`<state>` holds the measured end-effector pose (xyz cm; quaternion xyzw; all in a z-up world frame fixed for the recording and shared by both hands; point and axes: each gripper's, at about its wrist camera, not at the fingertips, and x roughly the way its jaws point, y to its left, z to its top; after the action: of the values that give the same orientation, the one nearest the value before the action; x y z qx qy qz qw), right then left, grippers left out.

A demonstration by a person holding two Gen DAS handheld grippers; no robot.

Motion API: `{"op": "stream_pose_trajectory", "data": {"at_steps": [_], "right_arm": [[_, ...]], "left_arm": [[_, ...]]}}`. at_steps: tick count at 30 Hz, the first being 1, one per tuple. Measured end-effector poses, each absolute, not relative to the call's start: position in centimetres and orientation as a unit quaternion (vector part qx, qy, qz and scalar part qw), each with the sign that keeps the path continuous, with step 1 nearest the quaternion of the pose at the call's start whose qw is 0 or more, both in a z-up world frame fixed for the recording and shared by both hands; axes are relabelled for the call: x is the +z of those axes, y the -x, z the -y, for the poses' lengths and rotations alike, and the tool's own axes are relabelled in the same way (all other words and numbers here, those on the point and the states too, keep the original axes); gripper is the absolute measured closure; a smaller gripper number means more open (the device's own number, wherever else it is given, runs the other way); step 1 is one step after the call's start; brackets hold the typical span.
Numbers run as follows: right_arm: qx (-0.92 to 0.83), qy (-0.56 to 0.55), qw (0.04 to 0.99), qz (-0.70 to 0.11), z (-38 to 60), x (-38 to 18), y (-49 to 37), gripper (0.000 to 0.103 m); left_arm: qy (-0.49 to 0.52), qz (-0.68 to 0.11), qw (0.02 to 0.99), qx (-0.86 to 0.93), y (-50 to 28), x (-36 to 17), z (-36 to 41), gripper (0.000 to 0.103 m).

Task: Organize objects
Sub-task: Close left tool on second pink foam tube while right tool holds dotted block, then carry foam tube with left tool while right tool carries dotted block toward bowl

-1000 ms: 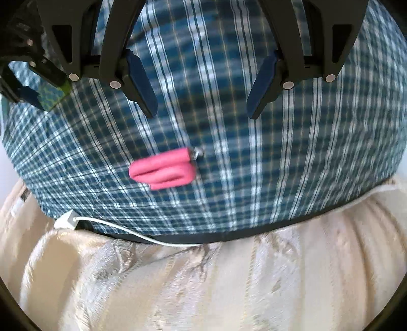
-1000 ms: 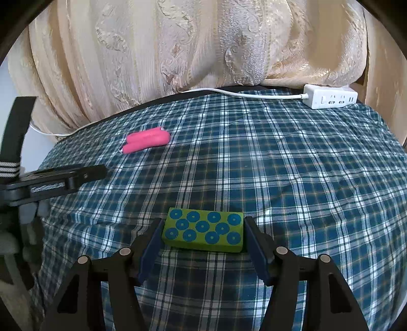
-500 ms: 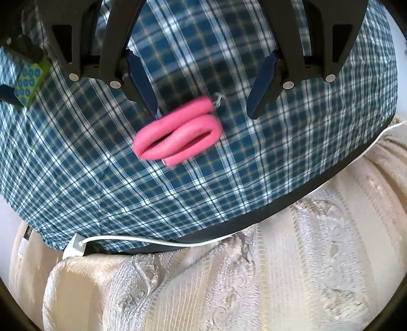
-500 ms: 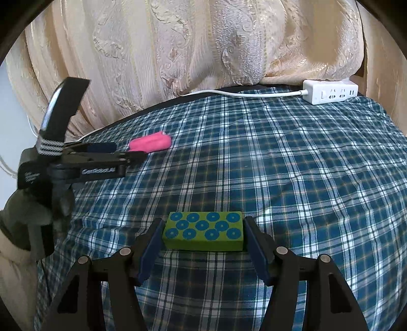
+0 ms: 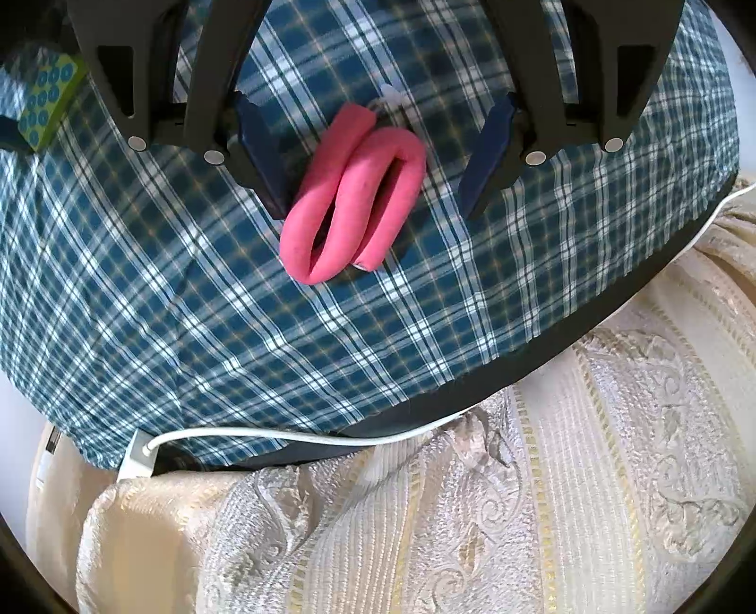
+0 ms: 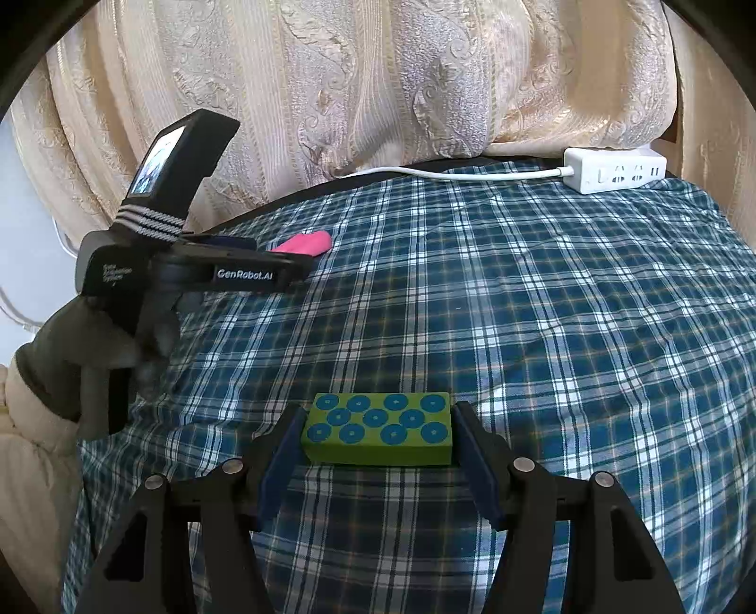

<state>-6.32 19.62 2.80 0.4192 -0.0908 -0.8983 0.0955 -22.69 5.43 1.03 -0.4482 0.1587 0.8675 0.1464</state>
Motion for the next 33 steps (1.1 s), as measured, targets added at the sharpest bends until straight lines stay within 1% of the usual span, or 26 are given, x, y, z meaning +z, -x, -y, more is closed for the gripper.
{"op": "stream_pose_trajectory", "data": {"at_steps": [6, 8, 10, 11, 12, 23, 33], "right_arm": [[-0.898, -0.419, 0.096, 0.091, -19.7, 2.8, 6.3, 0.037], [-0.898, -0.418, 0.099, 0.091, -19.7, 2.8, 6.3, 0.037], [-0.898, -0.418, 0.099, 0.091, -19.7, 2.7, 6.3, 0.037], [-0.898, -0.418, 0.099, 0.091, -19.6, 2.7, 6.3, 0.037], [-0.898, -0.418, 0.099, 0.091, -19.7, 2.7, 6.3, 0.037], [-0.899, -0.418, 0.1, 0.091, -19.7, 2.7, 6.3, 0.037], [-0.899, -0.417, 0.1, 0.092, -19.7, 2.7, 6.3, 0.037]], "left_arm": [[0.453, -0.129, 0.151, 0.869, 23.0, 0.8, -4.9, 0.029], [0.454, -0.119, 0.151, 0.87, 23.1, 0.8, -4.8, 0.031], [0.454, -0.11, 0.154, 0.871, 23.1, 0.8, -4.8, 0.036], [0.454, -0.106, 0.158, 0.871, 23.0, 0.8, -4.8, 0.044], [0.454, -0.101, 0.163, 0.87, 22.9, 0.9, -4.9, 0.047], [0.446, -0.088, 0.138, 0.88, 21.5, 1.0, -5.0, 0.05], [0.427, -0.08, 0.132, 0.891, 17.2, 2.9, -5.5, 0.05]]}}
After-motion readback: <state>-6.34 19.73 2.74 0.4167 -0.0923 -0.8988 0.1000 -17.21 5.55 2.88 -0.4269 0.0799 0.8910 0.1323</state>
